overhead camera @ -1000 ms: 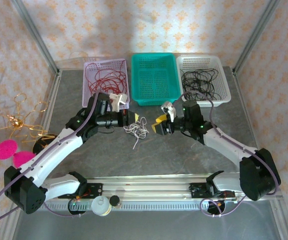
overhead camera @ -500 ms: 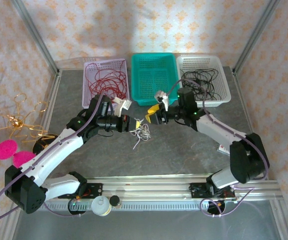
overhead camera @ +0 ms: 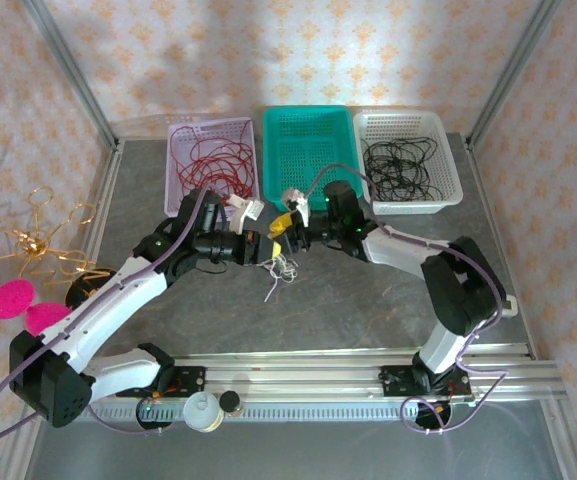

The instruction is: Untangle the cables

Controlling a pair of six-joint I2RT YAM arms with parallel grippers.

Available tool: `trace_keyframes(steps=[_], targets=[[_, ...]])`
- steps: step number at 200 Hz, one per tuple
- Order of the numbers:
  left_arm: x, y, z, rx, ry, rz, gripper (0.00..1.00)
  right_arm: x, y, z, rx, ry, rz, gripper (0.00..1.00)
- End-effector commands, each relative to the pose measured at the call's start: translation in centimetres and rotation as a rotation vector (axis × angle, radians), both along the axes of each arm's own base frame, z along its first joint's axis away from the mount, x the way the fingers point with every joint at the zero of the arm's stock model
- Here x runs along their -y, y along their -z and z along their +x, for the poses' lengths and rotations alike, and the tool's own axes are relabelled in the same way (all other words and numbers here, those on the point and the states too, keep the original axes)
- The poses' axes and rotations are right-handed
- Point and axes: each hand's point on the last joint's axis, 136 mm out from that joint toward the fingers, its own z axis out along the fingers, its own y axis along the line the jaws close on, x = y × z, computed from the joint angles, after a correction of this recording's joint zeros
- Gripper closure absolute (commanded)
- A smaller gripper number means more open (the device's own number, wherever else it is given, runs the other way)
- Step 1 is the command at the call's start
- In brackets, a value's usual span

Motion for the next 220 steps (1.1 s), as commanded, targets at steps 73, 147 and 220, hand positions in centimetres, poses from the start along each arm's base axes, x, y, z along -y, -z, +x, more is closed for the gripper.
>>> trace_keyframes(steps=[73,147,220], targets=[[0.7,-8.2,0.7,0.121,-0.021,-0.112,1.0,-0.4,9.0,3.0,-0.027,0.256,-0.18,0.52],[0.3,-14.2,2.6,0.266,-0.089,-0.125,1.0,3.4,13.8,0.9,-0.169,0.353,-0.271,0.55],[-0.2,-22.1,3.4,0.437,-0.147,-0.239,1.0,5.8,13.1,2.5,-0.182,0.449,-0.255,0.55]])
